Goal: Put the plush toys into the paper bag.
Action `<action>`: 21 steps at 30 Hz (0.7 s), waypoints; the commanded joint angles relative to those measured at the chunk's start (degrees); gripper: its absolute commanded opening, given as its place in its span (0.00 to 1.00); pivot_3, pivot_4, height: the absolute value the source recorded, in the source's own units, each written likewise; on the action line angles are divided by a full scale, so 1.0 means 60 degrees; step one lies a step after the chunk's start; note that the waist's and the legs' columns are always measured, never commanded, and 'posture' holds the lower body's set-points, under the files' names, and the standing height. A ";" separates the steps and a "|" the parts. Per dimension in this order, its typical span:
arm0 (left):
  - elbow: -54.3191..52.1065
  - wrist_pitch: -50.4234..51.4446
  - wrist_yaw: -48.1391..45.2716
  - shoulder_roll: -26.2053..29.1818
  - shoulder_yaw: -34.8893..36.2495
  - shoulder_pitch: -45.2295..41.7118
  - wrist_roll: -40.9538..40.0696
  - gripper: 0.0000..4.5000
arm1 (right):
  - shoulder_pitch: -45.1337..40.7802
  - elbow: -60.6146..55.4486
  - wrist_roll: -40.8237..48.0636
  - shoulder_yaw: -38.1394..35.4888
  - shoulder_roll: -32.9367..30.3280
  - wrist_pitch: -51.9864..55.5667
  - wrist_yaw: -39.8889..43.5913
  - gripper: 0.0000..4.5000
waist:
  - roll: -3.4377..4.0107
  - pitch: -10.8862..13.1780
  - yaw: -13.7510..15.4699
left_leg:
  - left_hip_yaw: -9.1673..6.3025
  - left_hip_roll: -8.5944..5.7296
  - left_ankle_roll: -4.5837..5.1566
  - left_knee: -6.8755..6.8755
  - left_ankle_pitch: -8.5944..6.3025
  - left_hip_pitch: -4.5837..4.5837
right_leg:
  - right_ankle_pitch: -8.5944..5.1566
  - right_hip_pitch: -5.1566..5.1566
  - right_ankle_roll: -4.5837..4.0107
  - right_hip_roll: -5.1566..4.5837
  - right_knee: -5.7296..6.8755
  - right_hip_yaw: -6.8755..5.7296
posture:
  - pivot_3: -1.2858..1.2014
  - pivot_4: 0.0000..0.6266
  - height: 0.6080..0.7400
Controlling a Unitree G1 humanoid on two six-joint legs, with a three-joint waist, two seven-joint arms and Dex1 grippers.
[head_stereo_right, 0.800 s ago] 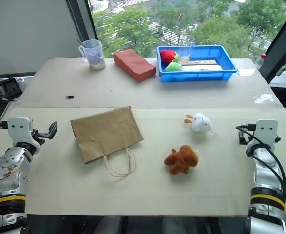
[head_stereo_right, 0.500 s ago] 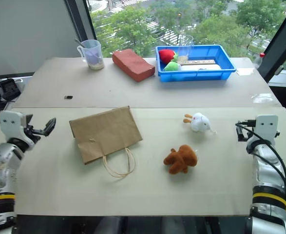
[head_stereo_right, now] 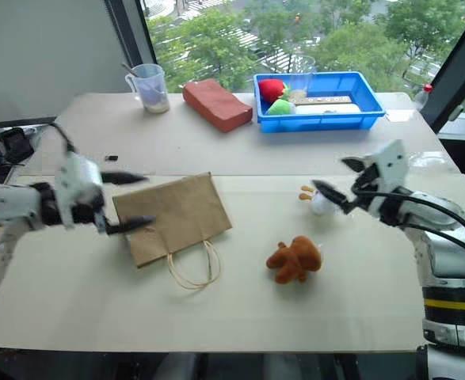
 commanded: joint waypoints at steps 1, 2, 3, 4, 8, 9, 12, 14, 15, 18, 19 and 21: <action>-0.0147 -0.0839 -0.0815 -0.0081 -0.0589 -0.0114 0.0392 0.98 | 0.0410 -0.1661 0.0976 0.0289 -0.0347 0.0837 0.0793 1.00 | -0.0002 0.0001 0.0021 | 0.0000 0.0000 0.0000 0.0001 0.0000 -0.0003 | -0.0001 -0.0002 -0.0001 0.0000 -0.0003 0.0000 | 0.52 0.24 1.00; -0.0074 -0.1121 -0.1025 -0.0127 -0.0840 -0.0135 0.0592 0.98 | 0.0551 -0.2006 0.1075 0.0426 -0.0420 0.0968 0.0928 1.00 | -0.0002 0.0001 0.0040 | 0.0000 0.0000 0.0000 0.0003 0.0000 -0.0003 | -0.0002 -0.0001 -0.0001 -0.0001 -0.0008 0.0000 | 0.52 0.24 1.00; 0.0078 -0.1492 -0.1232 -0.0188 -0.1114 -0.0150 0.0848 0.98 | 0.0694 -0.2324 0.1118 0.0566 -0.0456 0.1036 0.1002 1.00 | -0.0002 0.0001 0.0061 | 0.0000 -0.0002 0.0000 0.0006 0.0000 -0.0004 | -0.0002 0.0000 -0.0001 -0.0002 -0.0012 0.0000 | 0.52 0.24 1.00; 0.0220 -0.1754 -0.1382 -0.0257 -0.1326 -0.0160 0.1044 0.98 | 0.0812 -0.2608 0.1166 0.0676 -0.0470 0.1098 0.1025 1.00 | -0.0002 0.0001 0.0090 | 0.0001 -0.0002 0.0000 0.0008 0.0000 -0.0003 | -0.0002 0.0003 -0.0001 -0.0002 -0.0012 0.0000 | 0.52 0.24 1.00; 0.0974 -0.2625 -0.1578 -0.0784 -0.2025 -0.0366 0.1797 0.98 | 0.1018 -0.3289 0.1364 0.0839 -0.0323 0.1432 0.0728 1.00 | -0.0005 0.0003 0.0127 | 0.0001 -0.0002 0.0000 0.0022 0.0000 -0.0004 | -0.0003 0.0006 -0.0001 -0.0001 -0.0010 0.0000 | 0.52 0.24 1.00; 0.1224 -0.2873 -0.1553 -0.0943 -0.2186 -0.0437 0.2039 0.98 | 0.1090 -0.3438 0.1398 0.0846 -0.0274 0.1500 0.0622 1.00 | -0.0005 0.0002 0.0143 | 0.0001 -0.0003 0.0000 0.0024 0.0000 -0.0004 | -0.0003 0.0006 -0.0001 -0.0001 -0.0009 0.0000 | 0.52 0.24 1.00; 0.1813 -0.2956 -0.1336 -0.1466 -0.2399 -0.0649 0.2379 0.98 | 0.1210 -0.3791 0.1448 0.0853 -0.0108 0.1717 0.0270 1.00 | -0.0005 0.0002 0.0221 | 0.0000 -0.0002 0.0000 0.0024 0.0000 -0.0003 | -0.0003 0.0004 -0.0001 0.0000 -0.0006 -0.0001 | 0.52 0.24 1.00; 0.2182 -0.2904 -0.1287 -0.1792 -0.2487 -0.0761 0.2446 0.98 | 0.1238 -0.4086 0.1546 0.0854 -0.0033 0.1918 0.0037 1.00 | -0.0005 0.0002 0.0251 | 0.0000 -0.0003 0.0000 0.0024 0.0000 -0.0005 | -0.0003 0.0003 -0.0001 0.0000 -0.0006 -0.0001 | 0.52 0.24 1.00; 0.2306 -0.2982 -0.1307 -0.1885 -0.2524 -0.0782 0.2522 0.98 | 0.1241 -0.4204 0.1604 0.0840 -0.0023 0.2011 -0.0043 1.00 | -0.0006 0.0002 0.0264 | 0.0000 -0.0003 0.0000 0.0025 0.0000 -0.0004 | -0.0003 0.0003 -0.0001 -0.0001 -0.0002 -0.0001 | 0.52 0.24 1.00; 0.2518 -0.2991 -0.1433 -0.2063 -0.2665 -0.0835 0.2633 0.98 | 0.1219 -0.4443 0.1838 0.0721 -0.0023 0.2263 -0.0286 1.00 | -0.0006 0.0002 0.0267 | -0.0001 -0.0003 0.0000 0.0025 0.0000 -0.0005 | -0.0003 0.0002 -0.0001 -0.0001 -0.0002 -0.0002 | 0.52 0.24 1.00; 0.2610 -0.3087 -0.1497 -0.2077 -0.2748 -0.0853 0.2729 0.98 | 0.1214 -0.4487 0.1895 0.0675 -0.0025 0.2323 -0.0357 1.00 | -0.0006 0.0002 0.0273 | -0.0001 -0.0002 0.0000 0.0025 0.0000 -0.0005 | -0.0003 0.0002 0.0000 0.0000 -0.0002 -0.0002 | 0.52 0.24 1.00; 0.2794 -0.3352 -0.1591 -0.2105 -0.2886 -0.0890 0.2905 0.98 | 0.1205 -0.4542 0.1912 0.0631 -0.0037 0.2378 -0.0454 1.00 | -0.0006 0.0002 0.0277 | -0.0001 -0.0003 0.0000 0.0026 0.0000 -0.0004 | -0.0003 0.0003 0.0000 -0.0001 -0.0002 -0.0002 | 0.52 0.24 1.00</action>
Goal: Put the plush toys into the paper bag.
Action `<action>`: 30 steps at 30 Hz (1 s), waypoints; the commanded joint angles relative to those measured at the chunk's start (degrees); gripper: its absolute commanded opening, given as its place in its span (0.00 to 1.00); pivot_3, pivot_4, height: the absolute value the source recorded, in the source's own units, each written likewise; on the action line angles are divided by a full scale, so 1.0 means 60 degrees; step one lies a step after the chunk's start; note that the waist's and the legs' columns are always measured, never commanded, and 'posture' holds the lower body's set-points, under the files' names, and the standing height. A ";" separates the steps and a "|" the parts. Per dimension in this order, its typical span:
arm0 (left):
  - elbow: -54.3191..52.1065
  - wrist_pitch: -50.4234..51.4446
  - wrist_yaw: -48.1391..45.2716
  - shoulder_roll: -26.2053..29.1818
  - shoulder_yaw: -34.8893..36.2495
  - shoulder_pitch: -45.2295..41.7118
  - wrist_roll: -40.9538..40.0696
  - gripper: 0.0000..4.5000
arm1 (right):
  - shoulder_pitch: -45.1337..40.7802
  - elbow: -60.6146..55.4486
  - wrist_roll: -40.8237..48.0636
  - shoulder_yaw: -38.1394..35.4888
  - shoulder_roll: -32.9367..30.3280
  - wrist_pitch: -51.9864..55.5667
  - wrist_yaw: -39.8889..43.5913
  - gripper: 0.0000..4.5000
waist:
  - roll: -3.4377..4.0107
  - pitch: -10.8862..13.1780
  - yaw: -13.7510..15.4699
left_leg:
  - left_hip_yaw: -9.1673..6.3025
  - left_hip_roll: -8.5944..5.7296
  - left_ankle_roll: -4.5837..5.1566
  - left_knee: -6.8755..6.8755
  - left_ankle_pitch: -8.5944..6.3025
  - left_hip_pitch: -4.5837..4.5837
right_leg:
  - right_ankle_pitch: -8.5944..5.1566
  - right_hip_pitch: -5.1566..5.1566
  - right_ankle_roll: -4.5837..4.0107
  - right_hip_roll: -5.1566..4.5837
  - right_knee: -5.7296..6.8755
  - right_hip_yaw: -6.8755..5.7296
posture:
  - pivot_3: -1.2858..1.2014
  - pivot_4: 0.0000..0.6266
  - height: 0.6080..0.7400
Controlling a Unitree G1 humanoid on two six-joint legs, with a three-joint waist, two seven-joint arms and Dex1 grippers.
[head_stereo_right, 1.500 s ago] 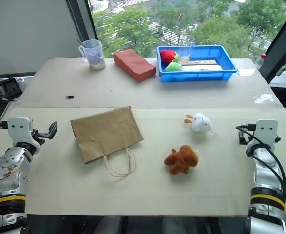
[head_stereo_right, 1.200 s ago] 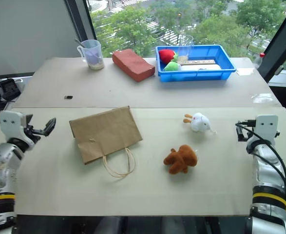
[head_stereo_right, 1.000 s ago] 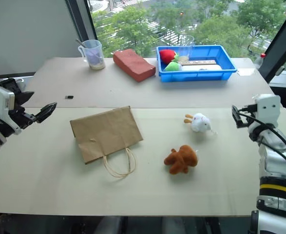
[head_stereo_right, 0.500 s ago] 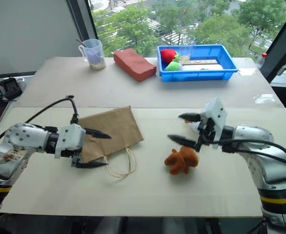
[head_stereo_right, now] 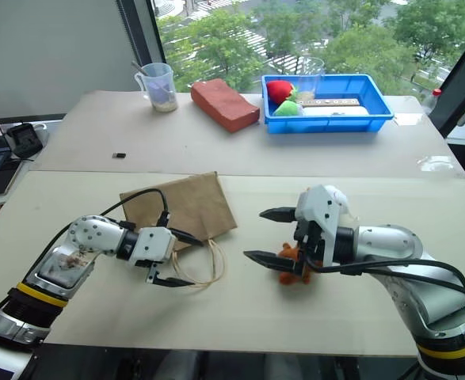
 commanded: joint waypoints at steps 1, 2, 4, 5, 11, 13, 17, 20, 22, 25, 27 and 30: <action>0.0186 -0.0456 -0.0162 -0.0069 -0.0140 -0.0148 0.0264 0.98 | -0.0105 -0.0417 0.0312 -0.0312 -0.0032 0.0115 -0.0200 1.00 | 0.0000 0.0000 -0.0003 | 0.0000 0.0000 0.0000 0.0000 0.0000 0.0000 | 0.0000 0.0000 0.0000 0.0000 0.0000 0.0000 | 0.52 0.24 1.00; 0.0245 -0.0474 -0.0151 -0.0126 -0.0174 -0.0180 0.0298 0.93 | -0.0110 -0.0434 0.0359 -0.0333 -0.0044 0.0147 -0.0246 1.00 | 0.0000 0.0000 0.0001 | 0.0000 0.0000 0.0000 0.0001 0.0000 0.0001 | 0.0000 0.0000 0.0000 0.0000 0.0000 0.0000 | 0.52 0.24 1.00; 0.0301 -0.0466 -0.0152 -0.0224 -0.0210 -0.0225 0.0318 0.78 | -0.0063 -0.0503 0.0442 -0.0370 -0.0097 0.0197 -0.0292 1.00 | 0.0000 0.0000 0.0017 | 0.0000 0.0000 0.0000 0.0001 0.0000 0.0000 | 0.0000 0.0001 0.0000 0.0000 0.0000 0.0000 | 0.52 0.24 1.00; 0.0310 -0.0422 -0.0185 -0.0279 -0.0213 -0.0238 0.0277 0.70 | -0.0017 -0.0543 0.0469 -0.0388 -0.0135 0.0211 -0.0293 1.00 | 0.0000 0.0000 0.0016 | 0.0000 0.0000 0.0000 0.0002 0.0000 0.0000 | 0.0000 0.0001 0.0000 0.0000 0.0001 0.0000 | 0.52 0.24 1.00; 0.0135 -0.0072 -0.0477 -0.0434 -0.0133 -0.0226 -0.0090 0.12 | 0.0191 -0.0548 0.0427 -0.0452 -0.0440 0.0106 -0.0066 1.00 | 0.0000 0.0000 0.0006 | -0.0002 0.0000 0.0000 0.0002 0.0000 0.0000 | 0.0000 0.0001 0.0001 0.0000 0.0001 -0.0002 | 0.52 0.24 1.00; -0.0159 0.0503 -0.0561 -0.0413 0.0013 -0.0299 -0.0439 0.01 | 0.0174 -0.0456 0.0367 -0.0413 -0.0465 0.0033 -0.0026 1.00 | 0.0000 0.0000 0.0003 | -0.0002 0.0000 0.0000 0.0003 0.0000 0.0001 | -0.0001 0.0001 0.0001 0.0000 0.0002 -0.0001 | 0.52 0.24 1.00; -0.0595 0.1772 -0.0481 -0.0528 0.0316 -0.0580 -0.1110 0.01 | 0.0161 -0.0327 0.0226 -0.0286 -0.0445 -0.0082 0.0085 1.00 | -0.0002 0.0000 0.0027 | -0.0002 0.0000 0.0000 0.0004 0.0000 -0.0001 | -0.0002 0.0001 0.0003 0.0000 0.0005 -0.0002 | 0.52 0.24 1.00; -0.0646 0.2310 -0.0391 -0.0615 0.0423 -0.0694 -0.1321 0.01 | 0.0057 -0.0195 0.0156 -0.0204 -0.0410 -0.0145 0.0145 1.00 | -0.0001 0.0000 0.0007 | -0.0004 -0.0001 0.0000 0.0011 0.0000 -0.0001 | -0.0002 0.0005 0.0004 0.0000 0.0003 -0.0003 | 0.52 0.24 1.00; -0.0786 0.2572 -0.0462 -0.0586 0.0461 -0.0658 -0.1473 0.01 | -0.0010 -0.0083 0.0099 -0.0156 -0.0410 -0.0215 0.0211 1.00 | -0.0002 0.0000 -0.0008 | -0.0004 0.0000 0.0000 0.0010 0.0000 0.0000 | -0.0002 0.0003 0.0004 0.0000 0.0005 -0.0003 | 0.52 0.24 1.00; -0.0947 0.2543 -0.0617 -0.0435 0.0467 -0.0515 -0.1504 0.01 | -0.0107 0.0043 0.0008 -0.0083 -0.0392 -0.0299 0.0302 1.00 | -0.0002 0.0000 -0.0020 | -0.0006 0.0000 0.0000 0.0009 0.0000 0.0000 | -0.0003 0.0001 0.0004 0.0001 0.0006 -0.0003 | 0.52 0.24 1.00; -0.1013 0.2395 -0.0848 -0.0233 0.0468 -0.0373 -0.1535 0.01 | -0.0158 0.0097 -0.0030 -0.0045 -0.0371 -0.0328 0.0338 1.00 | -0.0001 0.0000 -0.0026 | -0.0006 0.0000 0.0000 0.0009 0.0000 0.0001 | -0.0002 0.0001 0.0004 0.0001 0.0006 -0.0003 | 0.52 0.24 1.00; -0.0967 0.1761 -0.1333 0.0273 0.0422 -0.0142 -0.1317 0.18 | -0.0185 0.0130 -0.0086 0.0000 -0.0359 -0.0368 0.0400 1.00 | -0.0001 0.0000 -0.0021 | -0.0005 0.0000 0.0000 0.0009 0.0000 0.0001 | -0.0003 0.0001 0.0003 0.0001 0.0005 -0.0003 | 0.52 0.24 1.00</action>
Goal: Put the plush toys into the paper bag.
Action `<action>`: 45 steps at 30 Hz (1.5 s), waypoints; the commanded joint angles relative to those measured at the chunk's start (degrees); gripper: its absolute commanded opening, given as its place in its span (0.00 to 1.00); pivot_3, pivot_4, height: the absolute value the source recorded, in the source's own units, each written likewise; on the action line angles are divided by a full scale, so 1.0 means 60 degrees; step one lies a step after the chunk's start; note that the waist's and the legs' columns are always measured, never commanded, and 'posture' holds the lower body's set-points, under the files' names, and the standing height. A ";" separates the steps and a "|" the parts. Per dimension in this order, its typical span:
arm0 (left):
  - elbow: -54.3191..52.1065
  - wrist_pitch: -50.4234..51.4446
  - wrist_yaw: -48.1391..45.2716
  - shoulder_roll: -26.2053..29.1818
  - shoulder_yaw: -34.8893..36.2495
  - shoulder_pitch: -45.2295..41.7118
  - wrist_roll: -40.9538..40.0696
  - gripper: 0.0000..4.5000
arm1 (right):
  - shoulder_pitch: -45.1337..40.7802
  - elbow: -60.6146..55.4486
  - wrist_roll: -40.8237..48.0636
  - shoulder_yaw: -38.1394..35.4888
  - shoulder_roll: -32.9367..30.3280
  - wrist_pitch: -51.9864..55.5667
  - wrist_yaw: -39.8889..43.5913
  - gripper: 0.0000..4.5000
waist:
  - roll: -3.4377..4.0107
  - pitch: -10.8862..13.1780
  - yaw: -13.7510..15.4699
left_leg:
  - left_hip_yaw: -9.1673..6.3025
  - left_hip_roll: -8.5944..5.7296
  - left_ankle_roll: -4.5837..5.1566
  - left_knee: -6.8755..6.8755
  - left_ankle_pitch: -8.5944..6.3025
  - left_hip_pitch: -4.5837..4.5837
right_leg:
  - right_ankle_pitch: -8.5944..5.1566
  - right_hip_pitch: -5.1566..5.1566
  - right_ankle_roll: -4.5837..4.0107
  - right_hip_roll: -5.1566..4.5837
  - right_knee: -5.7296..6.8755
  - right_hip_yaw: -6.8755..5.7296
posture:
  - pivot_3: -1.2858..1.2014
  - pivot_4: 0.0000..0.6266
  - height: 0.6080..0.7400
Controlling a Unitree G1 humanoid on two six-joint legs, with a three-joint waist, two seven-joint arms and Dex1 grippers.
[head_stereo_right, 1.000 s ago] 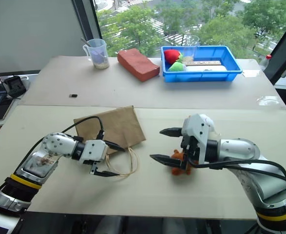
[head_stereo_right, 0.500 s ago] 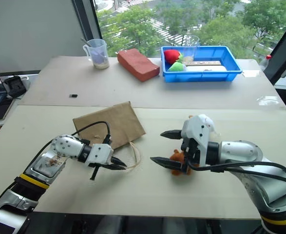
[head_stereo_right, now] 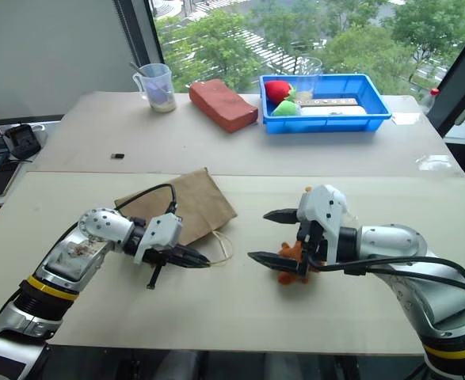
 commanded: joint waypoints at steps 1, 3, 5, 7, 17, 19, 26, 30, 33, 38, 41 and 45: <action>-0.0202 -0.0631 -0.0418 0.0478 0.0207 0.0170 0.0097 0.28 | -0.0166 -0.0127 0.0011 -0.0025 0.0016 -0.0293 0.0130 1.00 | 0.0000 0.0000 0.0001 | 0.0000 0.0000 0.0000 0.0000 0.0000 0.0000 | 0.0000 -0.0001 0.0000 0.0000 -0.0001 0.0000 | 0.52 0.24 1.00; -0.0098 -0.0746 -0.0489 0.0641 0.0243 0.0200 0.0094 0.49 | -0.0178 -0.0104 -0.0025 -0.0013 0.0036 -0.0299 0.0160 1.00 | 0.0000 0.0000 0.0019 | 0.0000 0.0000 0.0000 -0.0001 0.0000 0.0000 | -0.0001 -0.0001 -0.0001 0.0000 -0.0001 0.0000 | 0.52 0.24 1.00; -0.0010 -0.0834 -0.0135 0.0458 0.0304 0.0150 0.0139 0.68 | -0.0174 -0.0085 -0.0045 -0.0002 0.0045 -0.0309 0.0194 1.00 | 0.0000 0.0000 0.0063 | 0.0000 0.0000 0.0000 0.0000 0.0000 -0.0002 | -0.0001 0.0002 -0.0001 -0.0001 -0.0003 0.0000 | 0.52 0.24 1.00; -0.0175 -0.0583 0.0097 0.0204 0.0258 0.0106 0.0027 0.90 | -0.0212 -0.0056 -0.0059 0.0029 0.0066 -0.0303 0.0205 1.00 | 0.0000 0.0000 0.0067 | 0.0000 -0.0002 0.0000 0.0004 0.0000 -0.0005 | -0.0001 0.0005 -0.0001 -0.0002 -0.0005 0.0000 | 0.52 0.24 1.00; -0.0576 0.0670 0.0959 -0.0489 -0.0378 0.0176 0.0408 0.90 | -0.0196 -0.0023 -0.0139 0.0036 0.0123 -0.0294 0.0104 1.00 | -0.0001 0.0000 0.0015 | -0.0001 -0.0001 0.0000 0.0003 0.0000 -0.0001 | -0.0001 0.0003 -0.0001 0.0000 0.0000 0.0000 | 0.52 0.24 1.00; -0.0496 0.0714 0.0913 -0.0434 -0.0558 0.0145 0.0588 0.90 | -0.0149 -0.0069 -0.0130 0.0019 0.0128 -0.0285 0.0078 1.00 | -0.0001 0.0001 0.0016 | 0.0000 -0.0001 0.0000 0.0003 0.0000 -0.0001 | -0.0001 0.0003 -0.0001 0.0000 0.0000 0.0000 | 0.52 0.24 1.00; -0.0264 0.0531 0.0703 -0.0516 -0.0786 0.0074 0.0830 0.63 | -0.0070 -0.0150 -0.0106 -0.0027 0.0136 -0.0236 -0.0069 1.00 | -0.0001 0.0001 0.0038 | -0.0001 -0.0002 0.0000 0.0003 0.0000 -0.0003 | -0.0001 0.0003 -0.0001 -0.0001 -0.0003 0.0000 | 0.52 0.24 1.00; -0.0194 0.0514 0.0640 -0.0586 -0.0808 0.0031 0.0823 0.18 | -0.0020 -0.0249 -0.0040 -0.0054 0.0130 -0.0183 -0.0173 1.00 | -0.0001 0.0001 0.0038 | -0.0001 -0.0001 0.0000 0.0003 0.0000 -0.0003 | -0.0001 0.0003 -0.0001 0.0000 -0.0002 0.0000 | 0.52 0.24 1.00; -0.0113 0.0474 0.0570 -0.0586 -0.0832 -0.0001 0.0847 0.01 | -0.0017 -0.0304 0.0004 -0.0064 0.0126 -0.0144 -0.0240 1.00 | -0.0001 0.0001 0.0029 | -0.0001 -0.0001 0.0000 0.0003 0.0000 -0.0003 | -0.0001 0.0003 -0.0001 -0.0001 -0.0002 0.0000 | 0.52 0.24 1.00; 0.0023 0.0880 0.0505 -0.0702 -0.0420 -0.0332 0.0361 0.01 | -0.0136 -0.0358 0.0128 -0.0087 0.0109 -0.0004 -0.0359 1.00 | -0.0001 0.0001 0.0043 | -0.0001 -0.0002 0.0000 0.0004 0.0000 -0.0002 | -0.0001 0.0004 -0.0001 0.0000 -0.0001 0.0000 | 0.52 0.24 1.00; -0.0038 0.1904 0.0494 -0.0710 0.0307 -0.0785 -0.0538 0.01 | -0.0151 -0.0318 0.0116 -0.0050 0.0098 0.0021 -0.0413 1.00 | -0.0003 0.0002 0.0045 | -0.0001 -0.0002 0.0000 0.0007 0.0000 -0.0004 | -0.0001 0.0004 -0.0001 0.0000 0.0000 0.0000 | 0.52 0.24 1.00; 0.0094 0.3601 0.0444 -0.0469 0.1462 -0.1480 -0.1952 0.01 | -0.0156 0.0015 -0.0313 0.0437 0.0385 -0.0249 -0.0538 1.00 | -0.0004 0.0001 -0.0004 | -0.0004 -0.0001 0.0000 0.0005 0.0000 -0.0001 | -0.0002 0.0003 0.0002 0.0001 0.0004 -0.0002 | 0.52 0.24 1.00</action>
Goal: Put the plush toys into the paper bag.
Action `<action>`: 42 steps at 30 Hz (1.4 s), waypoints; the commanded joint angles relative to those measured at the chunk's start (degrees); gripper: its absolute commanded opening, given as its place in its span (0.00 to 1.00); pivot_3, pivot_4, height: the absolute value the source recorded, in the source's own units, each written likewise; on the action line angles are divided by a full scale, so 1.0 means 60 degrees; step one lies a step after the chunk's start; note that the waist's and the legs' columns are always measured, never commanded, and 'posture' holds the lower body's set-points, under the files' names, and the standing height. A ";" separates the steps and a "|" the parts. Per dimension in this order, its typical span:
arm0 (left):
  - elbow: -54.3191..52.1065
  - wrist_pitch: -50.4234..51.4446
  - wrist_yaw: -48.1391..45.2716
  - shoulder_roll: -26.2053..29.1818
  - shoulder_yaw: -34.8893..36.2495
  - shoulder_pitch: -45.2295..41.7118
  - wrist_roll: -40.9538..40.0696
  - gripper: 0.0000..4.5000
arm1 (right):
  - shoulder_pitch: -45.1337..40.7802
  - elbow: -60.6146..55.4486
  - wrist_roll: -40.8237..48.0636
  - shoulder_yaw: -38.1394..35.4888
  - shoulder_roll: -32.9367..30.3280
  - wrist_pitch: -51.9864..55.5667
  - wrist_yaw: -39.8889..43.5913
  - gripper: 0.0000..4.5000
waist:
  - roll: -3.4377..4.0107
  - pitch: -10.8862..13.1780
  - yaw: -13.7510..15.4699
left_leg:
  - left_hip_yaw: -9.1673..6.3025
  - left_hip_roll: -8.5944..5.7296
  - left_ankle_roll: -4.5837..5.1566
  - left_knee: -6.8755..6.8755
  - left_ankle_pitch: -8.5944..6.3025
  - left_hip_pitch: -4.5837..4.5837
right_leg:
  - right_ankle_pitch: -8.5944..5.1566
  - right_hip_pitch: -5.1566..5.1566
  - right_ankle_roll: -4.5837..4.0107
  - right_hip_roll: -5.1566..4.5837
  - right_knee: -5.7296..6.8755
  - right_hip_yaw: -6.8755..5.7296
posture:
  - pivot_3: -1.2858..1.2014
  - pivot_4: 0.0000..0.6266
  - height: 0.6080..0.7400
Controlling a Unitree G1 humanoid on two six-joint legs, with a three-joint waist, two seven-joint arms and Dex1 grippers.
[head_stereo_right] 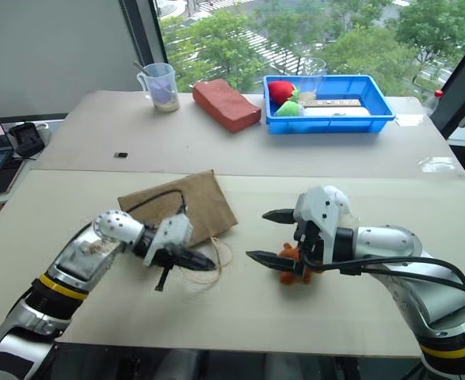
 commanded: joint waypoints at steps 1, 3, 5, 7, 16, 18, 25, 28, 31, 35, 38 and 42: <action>-0.0009 0.1366 -0.0041 0.0266 0.1125 -0.0595 -0.1304 0.01 | -0.0202 0.0192 -0.0366 0.0412 0.0425 -0.0389 -0.0140 1.00 | 0.0000 -0.0001 -0.0030 | -0.0002 0.0000 0.0000 0.0000 0.0000 0.0002 | -0.0001 0.0000 0.0002 0.0001 0.0002 -0.0002 | 0.52 0.24 1.00; 0.0052 0.1799 0.0027 0.0330 0.1466 -0.0824 -0.1672 0.00 | -0.0408 0.0593 -0.0689 0.0861 0.0898 -0.0597 -0.0212 0.88 | 0.0000 0.0000 -0.0092 | -0.0003 0.0000 0.0000 -0.0002 0.0000 0.0006 | -0.0002 0.0000 0.0003 0.0002 0.0005 -0.0001 | 0.52 0.24 1.00; 0.0094 0.2010 0.0045 0.0369 0.1628 -0.0940 -0.1860 0.00 | -0.0649 0.0982 -0.0918 0.1270 0.1389 -0.0752 -0.0221 0.74 | 0.0000 -0.0001 -0.0177 | -0.0004 0.0000 0.0000 -0.0001 0.0000 0.0007 | -0.0002 0.0000 0.0003 0.0001 0.0007 -0.0001 | 0.52 0.24 1.00; 0.0146 0.1980 0.0036 0.0413 0.1692 -0.0972 -0.1873 0.00 | -0.0913 0.1405 -0.1273 0.1708 0.1898 -0.0999 -0.0296 0.59 | 0.0001 -0.0001 -0.0218 | -0.0005 -0.0001 0.0000 -0.0001 0.0000 0.0006 | -0.0002 -0.0001 0.0002 0.0001 0.0011 -0.0001 | 0.52 0.24 1.00; 0.0342 0.1775 0.0274 0.0380 0.2122 -0.1333 -0.1973 0.00 | -0.2209 0.4775 -0.3139 0.3365 0.4544 -0.3098 -0.0426 0.01 | -0.0001 -0.0002 -0.0263 | -0.0018 0.0001 -0.0004 -0.0009 0.0002 0.0006 | 0.0001 -0.0008 -0.0001 0.0008 0.0016 -0.0004 | 0.52 0.24 1.00; 0.0288 0.1825 0.0394 0.0351 0.2261 -0.1391 -0.2058 0.00 | -0.2428 0.5614 -0.3434 0.3497 0.5076 -0.3612 -0.0445 0.01 | -0.0001 -0.0002 -0.0255 | -0.0018 0.0002 -0.0005 -0.0013 0.0003 0.0008 | 0.0001 -0.0010 -0.0001 0.0009 0.0016 -0.0004 | 0.52 0.24 1.00; 0.0030 0.2021 0.0667 0.0444 0.2452 -0.1379 -0.2263 0.00 | -0.3305 0.8096 -0.3724 0.3123 0.7231 -0.4042 -0.1299 0.01 | 0.0000 -0.0002 -0.0393 | -0.0021 0.0003 -0.0011 -0.0025 0.0006 0.0013 | 0.0002 -0.0022 -0.0004 0.0010 0.0038 -0.0005 | 0.52 0.24 1.00; -0.0117 0.2063 0.0834 0.0460 0.2509 -0.1335 -0.2331 0.00 | -0.3581 0.9062 -0.4210 0.3407 0.7653 -0.4142 -0.1388 0.01 | 0.0001 -0.0003 -0.0418 | -0.0027 0.0003 -0.0012 -0.0027 0.0007 0.0013 | 0.0003 -0.0020 -0.0004 0.0012 0.0056 -0.0005 | 0.52 0.24 1.00; -0.0134 0.1977 0.1063 0.0565 0.2662 -0.1346 -0.2272 0.00 | -0.3791 0.9793 -0.4863 0.3481 0.7722 -0.3934 -0.2013 0.01 | 0.0001 -0.0003 -0.0435 | -0.0031 0.0002 -0.0013 -0.0030 0.0007 0.0012 | 0.0003 -0.0019 -0.0004 0.0013 0.0063 -0.0006 | 0.52 0.24 1.00; -0.0044 0.1861 0.1398 0.0668 0.2917 -0.1412 -0.2202 0.00 | -0.3850 1.0105 -0.5419 0.3685 0.7556 -0.3808 -0.2027 0.01 | 0.0003 -0.0004 -0.0499 | -0.0031 0.0002 -0.0014 -0.0034 0.0008 0.0022 | 0.0003 -0.0020 -0.0004 0.0013 0.0062 -0.0005 | 0.52 0.24 1.00; 0.0080 0.1402 0.1899 0.0784 0.3180 -0.1392 -0.1821 0.00 | -0.3820 1.0069 -0.5720 0.3801 0.7418 -0.3795 -0.1965 0.01 | 0.0003 -0.0005 -0.0486 | -0.0032 0.0002 -0.0015 -0.0033 0.0008 0.0032 | 0.0003 -0.0010 -0.0004 0.0013 0.0057 -0.0005 | 0.52 0.24 1.00; 0.0283 0.0557 0.3192 0.0815 0.3946 -0.1836 -0.1310 0.00 | -0.3929 1.0065 -0.5891 0.3678 0.7429 -0.3570 -0.2202 0.01 | 0.0002 -0.0005 -0.0471 | -0.0032 0.0002 -0.0015 -0.0033 0.0008 0.0040 | 0.0003 -0.0006 -0.0004 0.0012 0.0055 -0.0005 | 0.52 0.24 1.00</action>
